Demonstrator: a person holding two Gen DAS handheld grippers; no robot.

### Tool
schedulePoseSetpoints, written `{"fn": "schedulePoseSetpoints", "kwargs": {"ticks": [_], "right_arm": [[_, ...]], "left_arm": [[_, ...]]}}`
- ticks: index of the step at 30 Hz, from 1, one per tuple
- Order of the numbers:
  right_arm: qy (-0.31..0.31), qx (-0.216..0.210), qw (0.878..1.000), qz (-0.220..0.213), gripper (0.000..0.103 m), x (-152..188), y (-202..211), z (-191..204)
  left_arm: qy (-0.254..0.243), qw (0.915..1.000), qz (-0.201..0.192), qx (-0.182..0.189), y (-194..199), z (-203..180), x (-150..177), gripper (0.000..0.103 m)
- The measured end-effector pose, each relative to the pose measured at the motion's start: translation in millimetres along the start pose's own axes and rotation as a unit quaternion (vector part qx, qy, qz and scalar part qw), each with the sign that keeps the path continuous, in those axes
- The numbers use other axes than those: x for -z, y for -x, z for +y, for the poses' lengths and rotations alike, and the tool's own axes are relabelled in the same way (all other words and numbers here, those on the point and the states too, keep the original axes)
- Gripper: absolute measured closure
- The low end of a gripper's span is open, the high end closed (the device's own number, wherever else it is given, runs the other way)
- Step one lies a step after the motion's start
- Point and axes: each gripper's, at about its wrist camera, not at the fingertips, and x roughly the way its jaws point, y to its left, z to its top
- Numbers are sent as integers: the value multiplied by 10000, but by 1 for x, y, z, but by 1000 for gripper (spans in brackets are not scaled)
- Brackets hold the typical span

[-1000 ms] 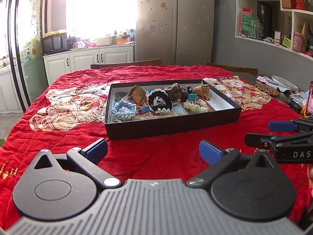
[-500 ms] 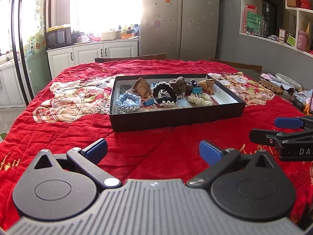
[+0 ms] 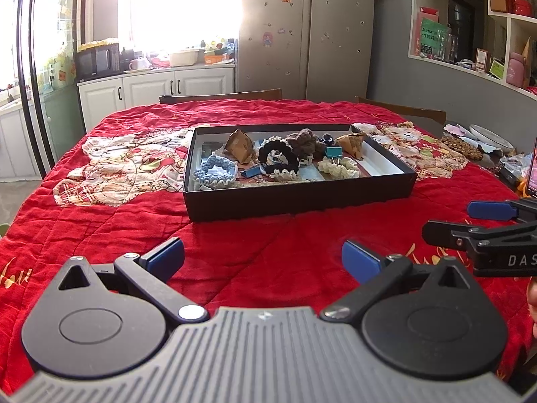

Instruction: Organize objects

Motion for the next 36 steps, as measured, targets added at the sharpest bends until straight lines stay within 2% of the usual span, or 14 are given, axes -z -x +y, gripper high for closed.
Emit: {"fn": "schedulePoseSetpoints", "kwargs": {"ticks": [23,36], "right_arm": [[5,-23,10000,61,11,4,-2,3],[-15,-71,9999,145,11,7,-4,4]], "left_arm": [[-101,9999,-71,51,3,-3,2,0],[-239,9993,-133,238,5,-7,5,0]]}}
